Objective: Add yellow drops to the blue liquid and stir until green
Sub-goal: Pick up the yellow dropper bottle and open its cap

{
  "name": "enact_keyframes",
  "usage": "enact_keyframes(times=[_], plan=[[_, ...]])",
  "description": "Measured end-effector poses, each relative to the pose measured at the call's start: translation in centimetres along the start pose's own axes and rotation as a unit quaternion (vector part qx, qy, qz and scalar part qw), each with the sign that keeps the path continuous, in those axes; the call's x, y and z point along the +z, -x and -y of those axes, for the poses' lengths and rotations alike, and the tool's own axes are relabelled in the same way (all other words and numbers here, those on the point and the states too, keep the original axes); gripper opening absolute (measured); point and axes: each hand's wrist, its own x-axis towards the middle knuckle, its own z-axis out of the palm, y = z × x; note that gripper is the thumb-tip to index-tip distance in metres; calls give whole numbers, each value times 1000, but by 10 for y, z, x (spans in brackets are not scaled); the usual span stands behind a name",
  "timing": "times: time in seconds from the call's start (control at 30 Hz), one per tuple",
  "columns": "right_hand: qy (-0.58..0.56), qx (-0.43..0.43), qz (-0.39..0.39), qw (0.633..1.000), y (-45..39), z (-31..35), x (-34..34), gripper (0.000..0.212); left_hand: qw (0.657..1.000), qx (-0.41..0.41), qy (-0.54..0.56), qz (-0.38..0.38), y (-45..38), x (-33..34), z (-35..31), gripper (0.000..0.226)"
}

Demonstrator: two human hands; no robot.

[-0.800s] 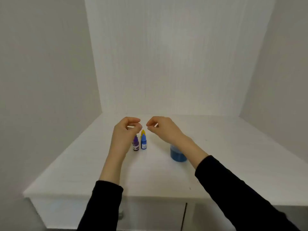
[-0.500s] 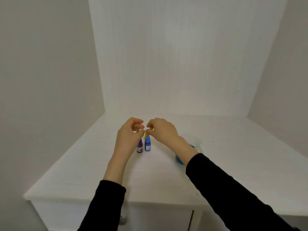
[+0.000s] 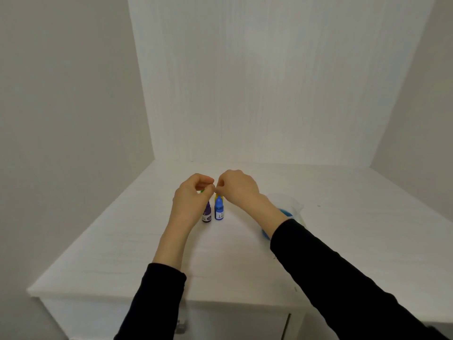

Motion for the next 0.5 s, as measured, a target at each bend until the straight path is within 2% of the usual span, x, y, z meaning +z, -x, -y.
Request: enact_keyframes(times=[0.13, 0.5], plan=[[-29, -3, -12, 1000, 4, -3, -10, 22, 1000, -3, -14, 0, 0, 2, -2, 12], [-68, -21, -107, 992, 40, -28, -70, 23, 999, 32, -40, 2, 9, 21, -30, 15]])
